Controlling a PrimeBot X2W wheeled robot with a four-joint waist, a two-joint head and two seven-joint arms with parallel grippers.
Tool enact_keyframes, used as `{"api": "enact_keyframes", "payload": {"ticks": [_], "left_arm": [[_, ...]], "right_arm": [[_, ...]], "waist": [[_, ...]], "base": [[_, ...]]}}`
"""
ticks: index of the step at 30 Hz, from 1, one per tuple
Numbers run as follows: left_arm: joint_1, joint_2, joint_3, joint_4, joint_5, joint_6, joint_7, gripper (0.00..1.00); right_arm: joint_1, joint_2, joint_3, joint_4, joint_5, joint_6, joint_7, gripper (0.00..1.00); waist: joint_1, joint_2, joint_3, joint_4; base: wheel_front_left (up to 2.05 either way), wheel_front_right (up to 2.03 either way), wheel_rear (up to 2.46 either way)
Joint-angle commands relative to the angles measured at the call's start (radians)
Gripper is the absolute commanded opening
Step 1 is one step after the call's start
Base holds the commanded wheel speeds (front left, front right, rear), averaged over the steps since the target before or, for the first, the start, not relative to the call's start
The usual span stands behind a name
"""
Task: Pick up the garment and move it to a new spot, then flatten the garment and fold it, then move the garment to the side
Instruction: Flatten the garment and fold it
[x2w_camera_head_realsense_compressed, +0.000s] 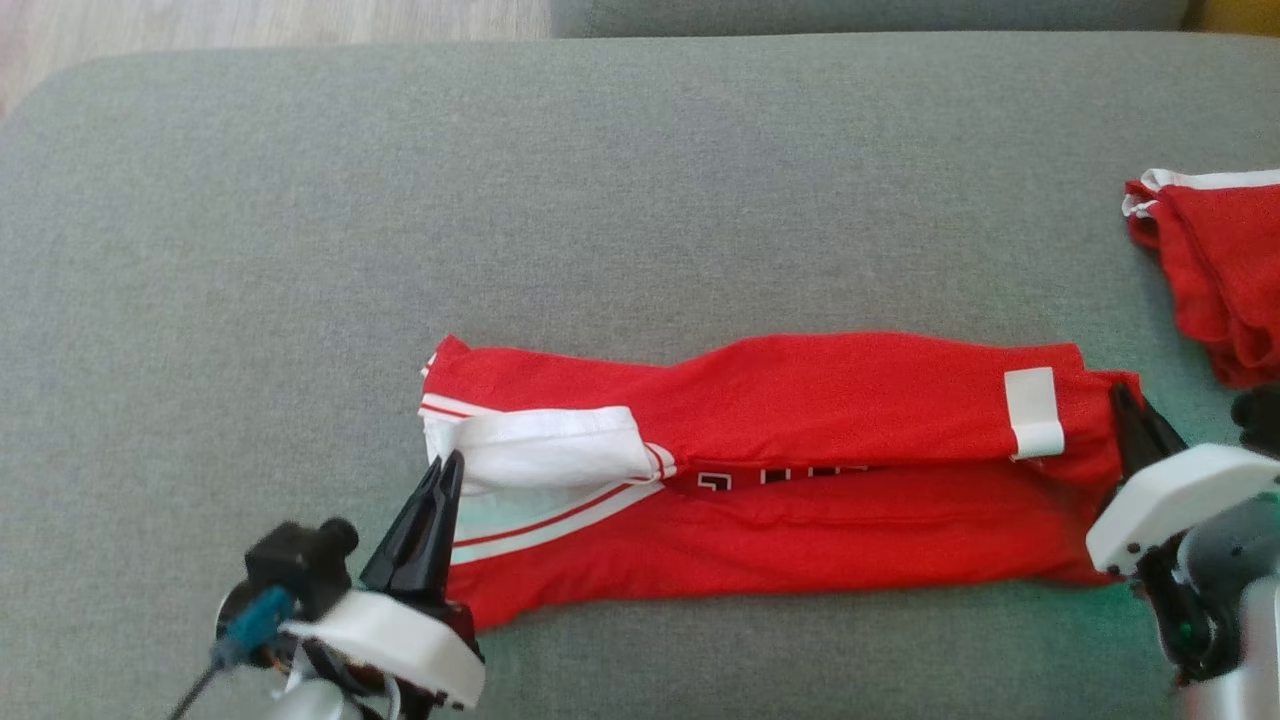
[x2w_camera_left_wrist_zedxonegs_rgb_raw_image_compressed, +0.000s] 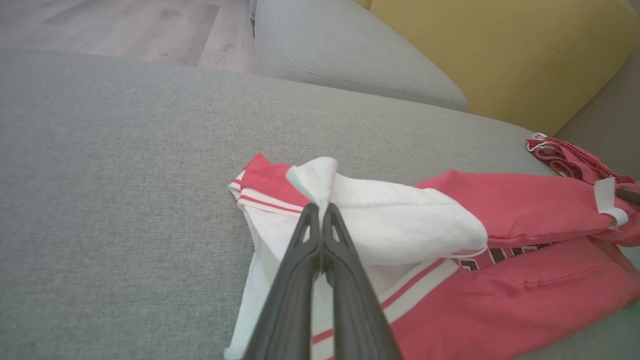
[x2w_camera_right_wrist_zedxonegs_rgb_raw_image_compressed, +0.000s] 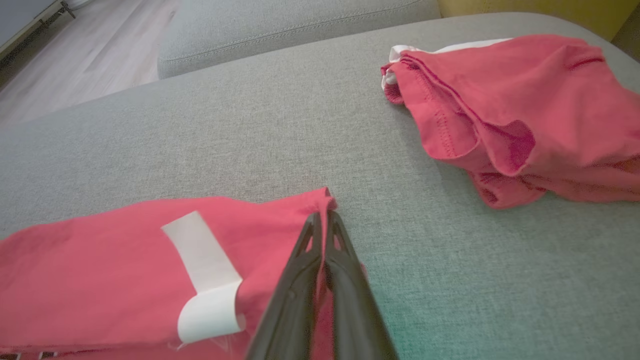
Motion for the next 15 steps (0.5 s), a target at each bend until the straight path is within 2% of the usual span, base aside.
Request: {"api": "enact_keyframes", "payload": {"ticks": [1,2,3,7,15], "left_arm": [[-0.019,0.011,0.029,-0.014,0.015,-0.011,-0.039,0.48],[-0.010,0.007,0.029,-0.002,0.019,-0.016,-0.064,1.00],[-0.001,0.006,0.026,0.010,0.023,-0.023,-0.085,1.00],[0.051,-0.011,0.050,0.048,0.011,-0.018,-0.141,1.00],[0.119,-0.036,0.150,0.035,0.026,0.045,-0.178,1.00]], "right_arm": [[-0.009,0.001,0.011,-0.038,-0.011,0.007,-0.021,0.40],[-0.003,0.004,0.006,-0.037,-0.014,0.007,-0.033,0.96],[0.005,0.007,0.003,-0.035,-0.017,0.007,-0.041,1.00],[0.042,0.015,-0.026,-0.031,-0.014,0.007,-0.071,1.00],[0.108,0.019,-0.072,-0.043,0.011,0.007,-0.089,1.00]], "waist": [[0.0001,-0.0001,-0.005,-0.002],[0.0001,-0.0001,-0.010,-0.003],[0.0001,-0.0001,-0.016,-0.003],[0.0001,-0.0001,-0.040,0.002],[0.0001,-0.0001,-0.080,0.022]], "base": [[0.00,0.00,0.00],[0.00,0.00,0.00],[0.00,0.00,0.00],[0.00,0.00,0.00],[0.00,0.00,0.00]]}}
